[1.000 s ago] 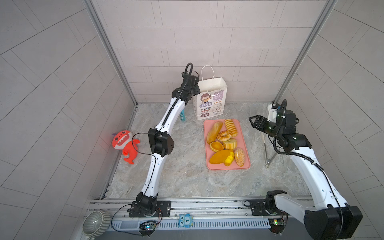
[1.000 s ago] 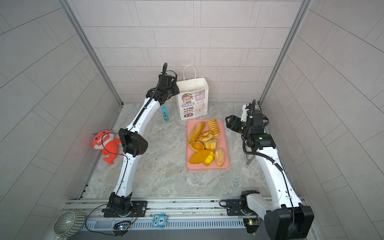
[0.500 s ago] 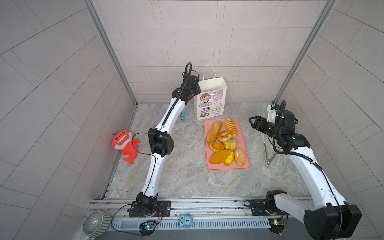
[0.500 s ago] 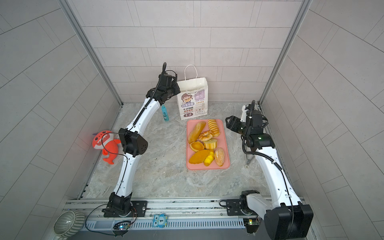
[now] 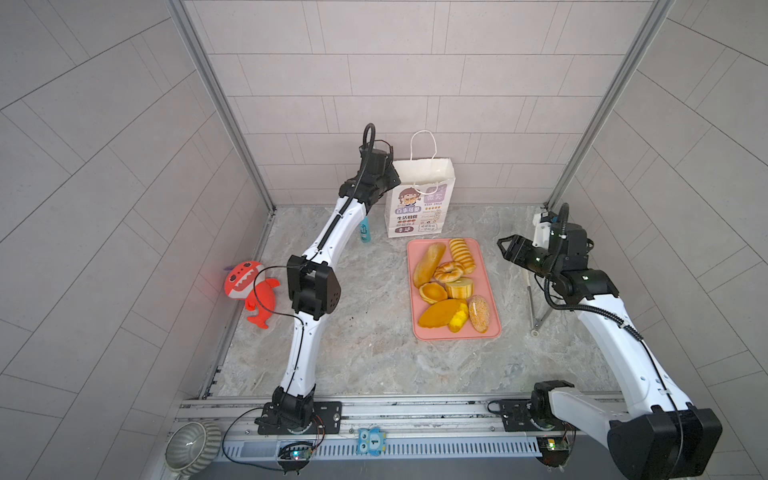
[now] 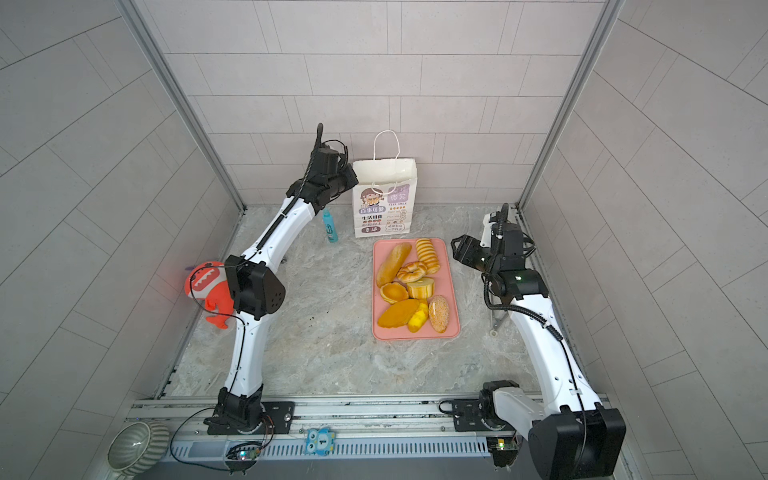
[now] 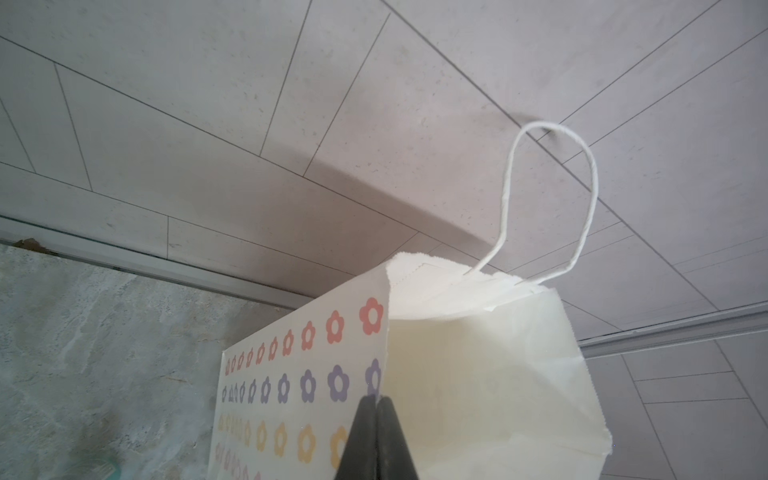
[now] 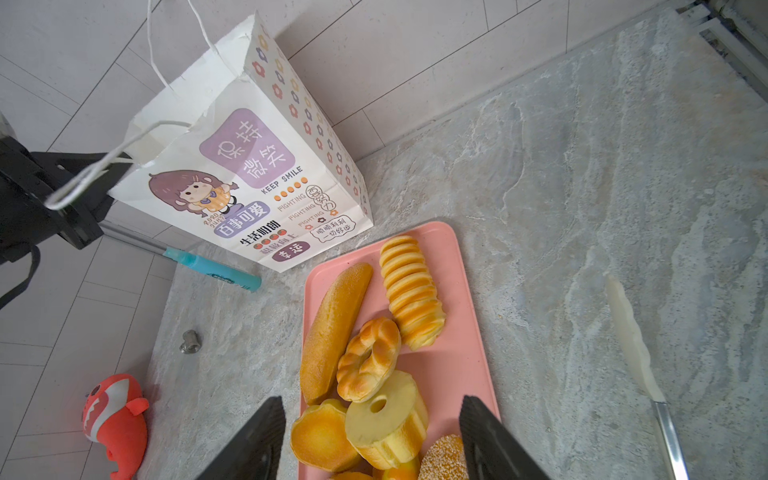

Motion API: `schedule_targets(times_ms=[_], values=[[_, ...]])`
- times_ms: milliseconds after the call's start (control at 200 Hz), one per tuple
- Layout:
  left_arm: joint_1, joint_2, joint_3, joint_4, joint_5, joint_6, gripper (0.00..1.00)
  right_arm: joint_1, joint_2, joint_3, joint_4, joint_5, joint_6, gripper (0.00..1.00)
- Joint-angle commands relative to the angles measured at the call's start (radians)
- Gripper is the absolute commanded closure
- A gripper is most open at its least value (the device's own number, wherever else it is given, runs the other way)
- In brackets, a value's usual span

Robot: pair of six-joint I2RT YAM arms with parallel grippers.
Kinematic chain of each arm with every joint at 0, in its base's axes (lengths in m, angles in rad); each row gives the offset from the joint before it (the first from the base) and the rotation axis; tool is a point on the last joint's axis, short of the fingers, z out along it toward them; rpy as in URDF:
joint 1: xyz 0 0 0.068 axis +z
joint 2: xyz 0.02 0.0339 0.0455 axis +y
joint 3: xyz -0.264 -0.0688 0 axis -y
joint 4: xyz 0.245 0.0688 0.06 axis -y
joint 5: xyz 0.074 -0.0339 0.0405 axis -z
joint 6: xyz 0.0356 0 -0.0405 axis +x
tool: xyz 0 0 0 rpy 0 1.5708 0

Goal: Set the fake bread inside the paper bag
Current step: 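Grip the bag's top edge with the left gripper and lift it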

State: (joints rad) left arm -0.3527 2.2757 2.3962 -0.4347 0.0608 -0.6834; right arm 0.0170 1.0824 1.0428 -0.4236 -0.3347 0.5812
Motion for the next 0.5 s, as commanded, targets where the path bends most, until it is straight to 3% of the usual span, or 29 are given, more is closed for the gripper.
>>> schedule_targets(times_ms=[0,495], values=[[0.008,-0.084,-0.012,0.077,0.042,-0.029,1.00,0.003,-0.029,-0.007,-0.006,0.009,0.008,0.33],[0.017,-0.290,-0.175,0.204,0.131,-0.137,1.00,0.010,-0.050,-0.020,-0.012,0.017,0.011,0.34]])
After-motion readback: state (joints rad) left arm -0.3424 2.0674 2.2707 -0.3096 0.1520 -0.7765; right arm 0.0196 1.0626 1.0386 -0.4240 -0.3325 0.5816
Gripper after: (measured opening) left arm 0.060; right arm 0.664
